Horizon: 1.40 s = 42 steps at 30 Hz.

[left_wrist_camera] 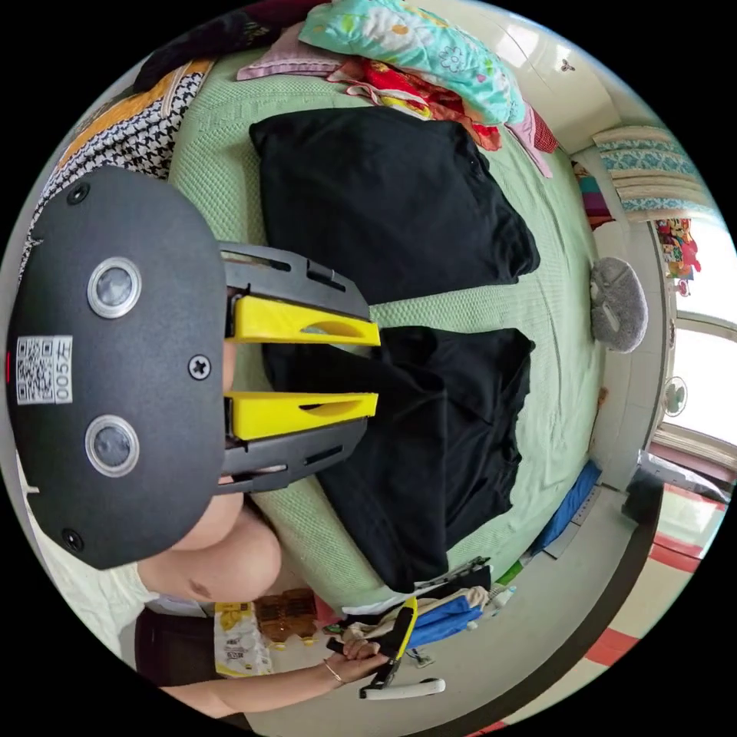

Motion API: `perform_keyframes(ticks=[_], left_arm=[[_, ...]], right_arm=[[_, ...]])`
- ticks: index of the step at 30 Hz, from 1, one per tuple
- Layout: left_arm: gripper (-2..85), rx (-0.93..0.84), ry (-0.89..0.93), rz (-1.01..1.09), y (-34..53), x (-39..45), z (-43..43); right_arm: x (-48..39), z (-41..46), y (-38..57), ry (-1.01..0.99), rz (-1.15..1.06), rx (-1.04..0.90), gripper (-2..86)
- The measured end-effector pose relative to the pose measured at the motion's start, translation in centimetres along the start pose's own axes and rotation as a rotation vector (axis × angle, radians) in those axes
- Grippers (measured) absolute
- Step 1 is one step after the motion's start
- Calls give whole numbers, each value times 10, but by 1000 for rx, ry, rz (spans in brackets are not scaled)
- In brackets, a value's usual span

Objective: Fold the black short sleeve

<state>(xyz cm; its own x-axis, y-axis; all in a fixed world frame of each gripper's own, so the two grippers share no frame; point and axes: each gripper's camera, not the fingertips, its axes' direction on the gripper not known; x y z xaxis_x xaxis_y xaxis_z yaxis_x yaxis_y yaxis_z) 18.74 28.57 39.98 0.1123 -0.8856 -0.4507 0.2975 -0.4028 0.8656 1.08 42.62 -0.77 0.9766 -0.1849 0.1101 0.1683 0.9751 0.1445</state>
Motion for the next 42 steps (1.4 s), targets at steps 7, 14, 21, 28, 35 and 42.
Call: perform_keyframes(ticks=[7,14,21,28,35,42], left_arm=[[115,-76,21,64,58,-7,15],[100,-115,74,-20,72,-15,37],[53,-131,55,8,81,-10,30],[51,-82,89,20,106,-12,2],[55,-124,63,5,148,-17,-2],[51,-85,83,-80,174,-37,-20]], right_arm=[[45,1,22,-148,68,-2,107],[41,24,-4,-118,135,-56,76],[21,18,14,-139,65,-81,-8],[-7,-13,101,0,-155,-45,-13],[4,36,156,79,-100,-180,-12],[-16,66,179,236,-199,-275,-14]])
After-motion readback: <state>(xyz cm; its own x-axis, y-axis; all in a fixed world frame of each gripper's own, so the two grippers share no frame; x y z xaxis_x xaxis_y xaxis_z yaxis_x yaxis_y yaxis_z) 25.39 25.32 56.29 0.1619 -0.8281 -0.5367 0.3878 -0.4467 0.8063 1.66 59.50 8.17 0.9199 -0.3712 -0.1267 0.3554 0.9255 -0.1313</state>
